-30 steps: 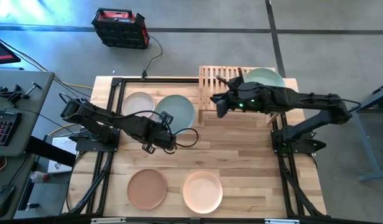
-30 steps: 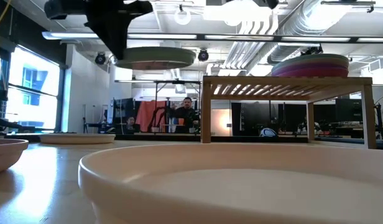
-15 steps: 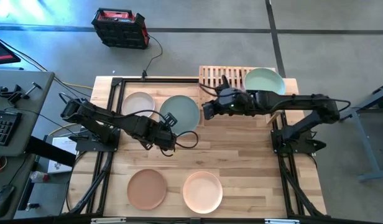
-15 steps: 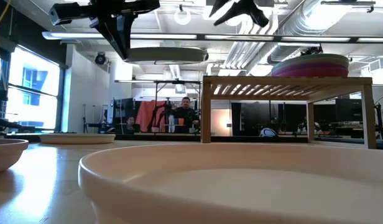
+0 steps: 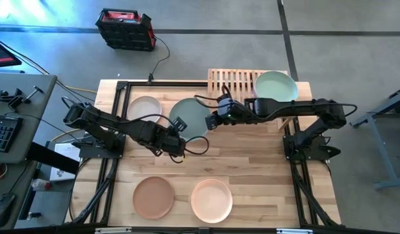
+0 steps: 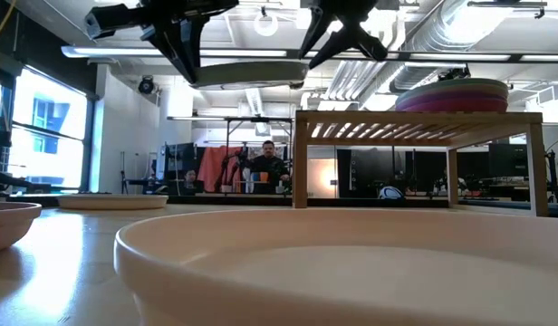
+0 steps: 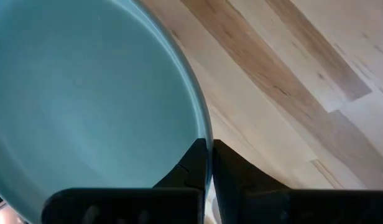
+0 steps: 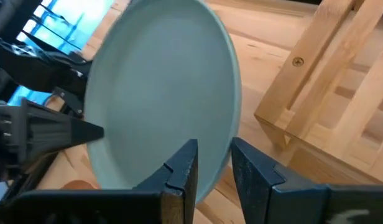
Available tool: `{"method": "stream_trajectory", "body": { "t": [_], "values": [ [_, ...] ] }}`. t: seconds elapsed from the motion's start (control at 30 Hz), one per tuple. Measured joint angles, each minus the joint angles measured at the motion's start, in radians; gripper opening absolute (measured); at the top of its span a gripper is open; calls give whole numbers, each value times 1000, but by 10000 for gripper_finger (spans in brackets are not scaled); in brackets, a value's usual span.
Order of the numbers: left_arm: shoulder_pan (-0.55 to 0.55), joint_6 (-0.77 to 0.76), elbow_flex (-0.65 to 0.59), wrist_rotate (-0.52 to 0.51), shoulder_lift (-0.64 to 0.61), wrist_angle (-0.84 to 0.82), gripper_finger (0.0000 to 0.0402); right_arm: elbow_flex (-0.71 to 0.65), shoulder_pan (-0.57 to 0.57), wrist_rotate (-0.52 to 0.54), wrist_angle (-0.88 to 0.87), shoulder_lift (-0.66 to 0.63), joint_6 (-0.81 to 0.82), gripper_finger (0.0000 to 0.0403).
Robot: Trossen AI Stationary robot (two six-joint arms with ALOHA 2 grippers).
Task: Place and stack plates onto a shelf
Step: Put the light blue plate on the shelf
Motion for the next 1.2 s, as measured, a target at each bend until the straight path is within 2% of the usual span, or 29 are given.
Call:
{"method": "stream_trajectory", "body": {
  "t": [0.37, 0.53, 1.2],
  "values": [
    [0, 53, 0, -13, 0, 61, 3, 0, -10, 13, -30, 2, 41, 80],
    [0, 75, 0, -61, 1, 70, 3, 0, -11, 21, -40, 2, 68, 80],
    [0, 80, 0, -70, 1, 80, 3, 0, -11, 43, -74, -30, 89, 80]
  ]
}}
